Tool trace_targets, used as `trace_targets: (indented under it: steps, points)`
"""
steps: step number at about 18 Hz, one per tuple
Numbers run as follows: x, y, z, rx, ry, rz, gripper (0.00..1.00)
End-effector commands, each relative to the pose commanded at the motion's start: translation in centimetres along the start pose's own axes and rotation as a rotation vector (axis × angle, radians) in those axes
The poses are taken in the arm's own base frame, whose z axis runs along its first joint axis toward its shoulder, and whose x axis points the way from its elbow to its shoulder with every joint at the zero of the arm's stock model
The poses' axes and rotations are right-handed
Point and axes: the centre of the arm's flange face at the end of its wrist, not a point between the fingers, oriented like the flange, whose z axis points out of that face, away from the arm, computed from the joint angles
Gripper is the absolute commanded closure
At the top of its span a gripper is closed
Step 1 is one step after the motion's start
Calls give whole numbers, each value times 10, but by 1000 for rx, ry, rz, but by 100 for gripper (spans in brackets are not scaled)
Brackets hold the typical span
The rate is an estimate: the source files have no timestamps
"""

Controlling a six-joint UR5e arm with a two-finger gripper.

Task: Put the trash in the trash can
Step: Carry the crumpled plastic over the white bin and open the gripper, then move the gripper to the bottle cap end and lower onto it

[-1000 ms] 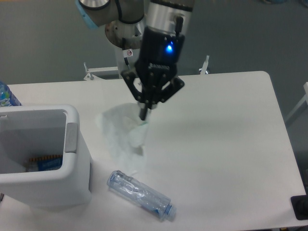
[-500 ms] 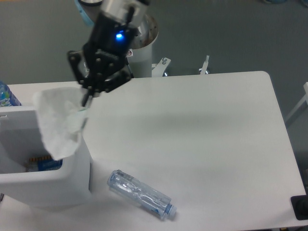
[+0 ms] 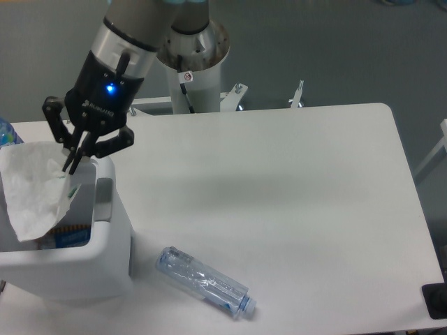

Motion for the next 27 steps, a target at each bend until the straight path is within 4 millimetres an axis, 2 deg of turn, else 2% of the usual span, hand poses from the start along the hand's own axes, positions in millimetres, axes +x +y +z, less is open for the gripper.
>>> trace_targets:
  steps: [4, 6, 8, 11, 15, 18, 20, 24, 25, 27]
  points:
    - [-6, -3, -5, 11, -11, -35, 0]
    - [-19, -4, -10, 21, -36, -74, 0]
    - [-47, -8, -18, 28, -137, -132, 0]
    - [-99, -16, -13, 51, -249, -283, 0]
    - [-168, -12, -7, 35, -380, -412, 0]
    - [-208, -13, 8, 10, -446, -485, 0]
    - [-243, -12, 21, -5, -489, -560, 0]
    - [-299, -11, 77, -63, -507, -690, 0]
    - [-308, -10, 86, -71, -522, -713, 0]
    - [-312, -5, 106, -96, -531, -732, 0]
